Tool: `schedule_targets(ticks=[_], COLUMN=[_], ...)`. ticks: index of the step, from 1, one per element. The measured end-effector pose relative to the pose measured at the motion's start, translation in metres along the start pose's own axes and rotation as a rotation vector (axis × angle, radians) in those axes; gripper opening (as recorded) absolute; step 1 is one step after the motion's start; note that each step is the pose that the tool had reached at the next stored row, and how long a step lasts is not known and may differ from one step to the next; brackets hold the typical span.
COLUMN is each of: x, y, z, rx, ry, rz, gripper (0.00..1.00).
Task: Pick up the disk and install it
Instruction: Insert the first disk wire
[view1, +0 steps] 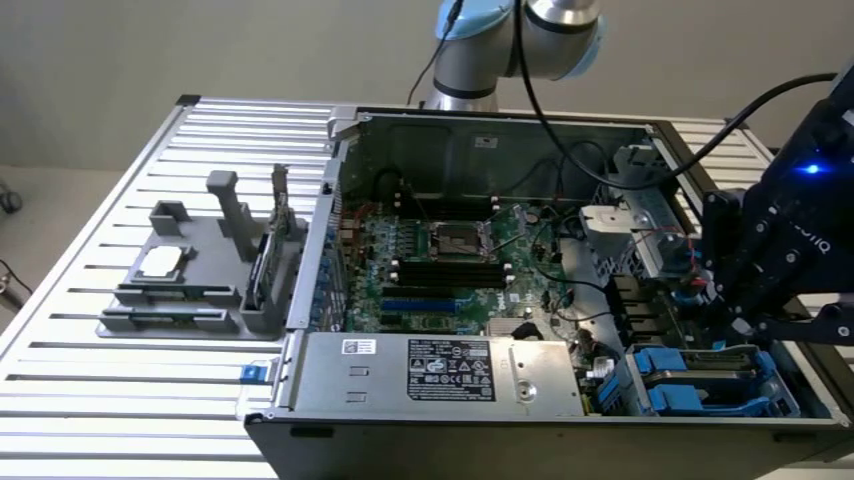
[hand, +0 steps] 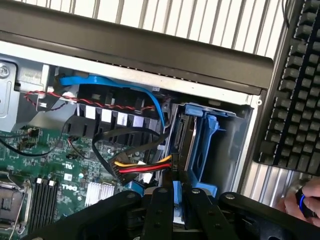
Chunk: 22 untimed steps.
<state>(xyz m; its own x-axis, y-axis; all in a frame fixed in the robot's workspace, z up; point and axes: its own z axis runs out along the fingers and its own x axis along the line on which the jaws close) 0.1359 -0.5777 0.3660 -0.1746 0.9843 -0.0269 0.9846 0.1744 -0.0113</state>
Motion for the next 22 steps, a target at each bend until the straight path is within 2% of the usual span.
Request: schedule_targets(ticks=[3, 7, 17, 22], x=[0.000, 0.000, 0.000, -0.001], y=[0.0015, 0.0052, 0.0141, 0.0202], z=[0.0017, 0.0050, 0.0120, 0.0140], rx=[0.0009, 0.0029, 0.0066, 0.0085], ry=[-0.0005, -0.0080, -0.0130, -0.0191], rz=[0.027, 0.053, 0.126, 0.162], gripper=[0.16, 0.16, 0.16, 0.16])
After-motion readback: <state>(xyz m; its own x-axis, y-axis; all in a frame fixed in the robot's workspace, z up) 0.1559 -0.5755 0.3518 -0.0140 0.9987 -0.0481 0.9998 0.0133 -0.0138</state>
